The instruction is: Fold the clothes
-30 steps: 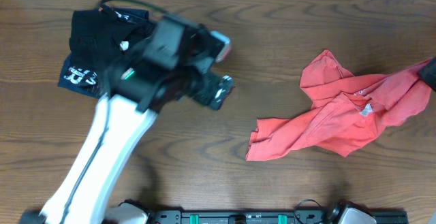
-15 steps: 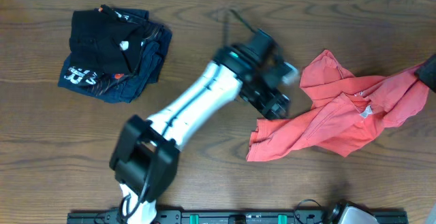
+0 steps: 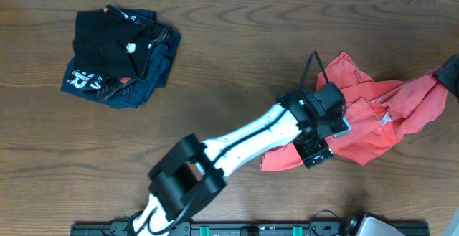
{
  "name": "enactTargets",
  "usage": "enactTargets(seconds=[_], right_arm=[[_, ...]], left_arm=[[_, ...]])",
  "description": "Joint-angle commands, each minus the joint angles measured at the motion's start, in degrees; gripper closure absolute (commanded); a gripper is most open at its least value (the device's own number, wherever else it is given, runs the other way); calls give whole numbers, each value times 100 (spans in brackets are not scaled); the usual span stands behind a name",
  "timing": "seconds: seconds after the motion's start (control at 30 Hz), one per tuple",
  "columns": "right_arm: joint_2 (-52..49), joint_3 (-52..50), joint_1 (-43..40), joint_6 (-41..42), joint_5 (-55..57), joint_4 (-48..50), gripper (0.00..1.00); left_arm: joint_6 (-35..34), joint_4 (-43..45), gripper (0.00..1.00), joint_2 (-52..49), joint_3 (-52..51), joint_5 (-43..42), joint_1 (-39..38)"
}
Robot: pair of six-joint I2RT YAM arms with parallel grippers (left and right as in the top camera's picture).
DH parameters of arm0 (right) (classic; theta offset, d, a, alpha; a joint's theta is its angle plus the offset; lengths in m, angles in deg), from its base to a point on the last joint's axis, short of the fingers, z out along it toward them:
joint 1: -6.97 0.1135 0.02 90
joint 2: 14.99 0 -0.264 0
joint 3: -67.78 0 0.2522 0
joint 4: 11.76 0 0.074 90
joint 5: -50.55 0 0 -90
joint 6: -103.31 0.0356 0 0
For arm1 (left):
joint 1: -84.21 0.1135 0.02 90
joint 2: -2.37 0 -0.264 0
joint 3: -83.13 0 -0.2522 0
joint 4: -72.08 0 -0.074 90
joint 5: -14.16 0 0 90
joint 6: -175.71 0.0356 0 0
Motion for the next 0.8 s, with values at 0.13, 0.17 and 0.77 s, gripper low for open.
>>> enactTargets(seconds=[0.13,0.17,0.77], right_arm=[[35,26,-15,-109,52,0,99],[35,26,-15,-109,52,-2,99],[35,26,-15,-107,-15,-4,99]], left_arm=[[50,520,21,-343,57,195,-90],[50,588,24,-361,57,192,-90],[57,1001,58,-656,33,839,-374]])
